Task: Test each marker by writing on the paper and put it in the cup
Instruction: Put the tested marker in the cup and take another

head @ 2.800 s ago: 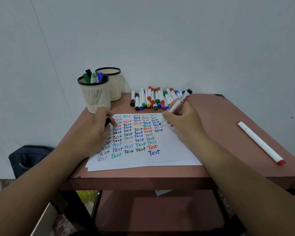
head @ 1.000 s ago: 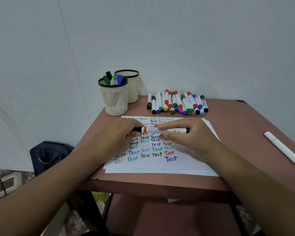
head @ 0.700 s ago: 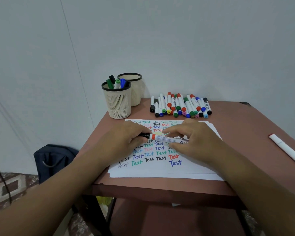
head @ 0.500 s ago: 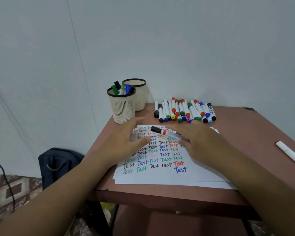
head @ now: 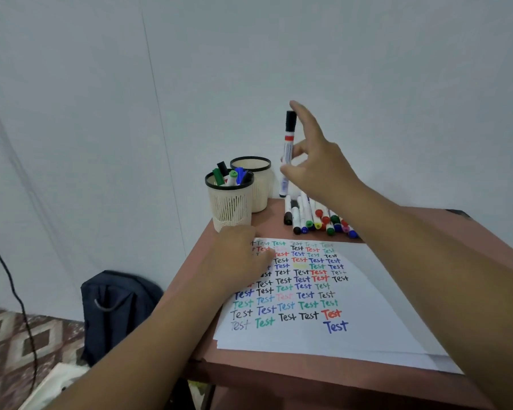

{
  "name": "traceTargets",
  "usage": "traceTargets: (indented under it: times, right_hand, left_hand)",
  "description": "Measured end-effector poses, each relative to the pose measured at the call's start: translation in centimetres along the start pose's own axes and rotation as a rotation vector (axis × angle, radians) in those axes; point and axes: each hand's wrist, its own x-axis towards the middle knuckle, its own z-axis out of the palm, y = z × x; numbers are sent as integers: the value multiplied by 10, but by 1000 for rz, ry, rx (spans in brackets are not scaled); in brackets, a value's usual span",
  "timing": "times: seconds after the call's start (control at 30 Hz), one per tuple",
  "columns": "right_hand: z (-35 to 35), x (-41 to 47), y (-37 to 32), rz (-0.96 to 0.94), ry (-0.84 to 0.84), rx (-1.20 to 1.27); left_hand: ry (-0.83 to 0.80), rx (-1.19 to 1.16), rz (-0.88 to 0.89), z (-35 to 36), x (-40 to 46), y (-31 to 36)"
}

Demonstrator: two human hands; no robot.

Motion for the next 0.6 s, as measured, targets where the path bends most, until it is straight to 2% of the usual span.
traceTargets:
  times: [0.13,0.27,0.6]
  right_hand:
    - [23,24,-11,12,142,183]
    - [46,35,-14,48,200,313]
    - [79,38,-7,-4,-3,186]
  left_hand:
    - [-63,36,0,8,5,-8]
    - [-51,12,25,10,7,-11]
    - [-43,-30,45,13,12,-15]
